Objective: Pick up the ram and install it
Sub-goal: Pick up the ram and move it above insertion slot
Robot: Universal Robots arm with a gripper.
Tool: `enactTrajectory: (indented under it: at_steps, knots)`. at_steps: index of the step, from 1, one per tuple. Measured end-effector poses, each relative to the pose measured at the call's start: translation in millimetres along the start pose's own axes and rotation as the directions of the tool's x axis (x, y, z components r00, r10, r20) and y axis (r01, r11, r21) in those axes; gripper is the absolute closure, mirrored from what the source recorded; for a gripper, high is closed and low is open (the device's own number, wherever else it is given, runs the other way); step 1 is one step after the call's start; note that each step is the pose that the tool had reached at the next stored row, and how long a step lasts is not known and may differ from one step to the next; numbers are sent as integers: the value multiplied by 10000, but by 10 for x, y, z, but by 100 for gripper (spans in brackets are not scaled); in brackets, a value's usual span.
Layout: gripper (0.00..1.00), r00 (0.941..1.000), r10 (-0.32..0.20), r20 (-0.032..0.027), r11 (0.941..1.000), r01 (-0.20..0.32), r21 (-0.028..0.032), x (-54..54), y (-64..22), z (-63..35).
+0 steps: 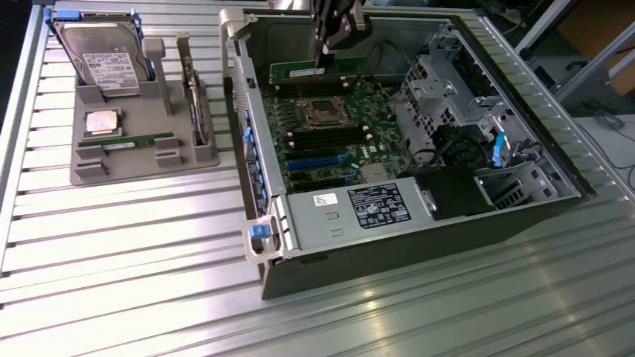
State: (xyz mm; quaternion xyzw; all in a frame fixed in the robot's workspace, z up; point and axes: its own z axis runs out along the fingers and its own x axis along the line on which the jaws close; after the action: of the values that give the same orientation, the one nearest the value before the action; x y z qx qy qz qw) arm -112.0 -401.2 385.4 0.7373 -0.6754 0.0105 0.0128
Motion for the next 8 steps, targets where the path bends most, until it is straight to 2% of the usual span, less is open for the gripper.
enactTrajectory:
  at_steps: [8]
  knots:
    - [87,10000,0,1,10000,0,0,14,-157,4]
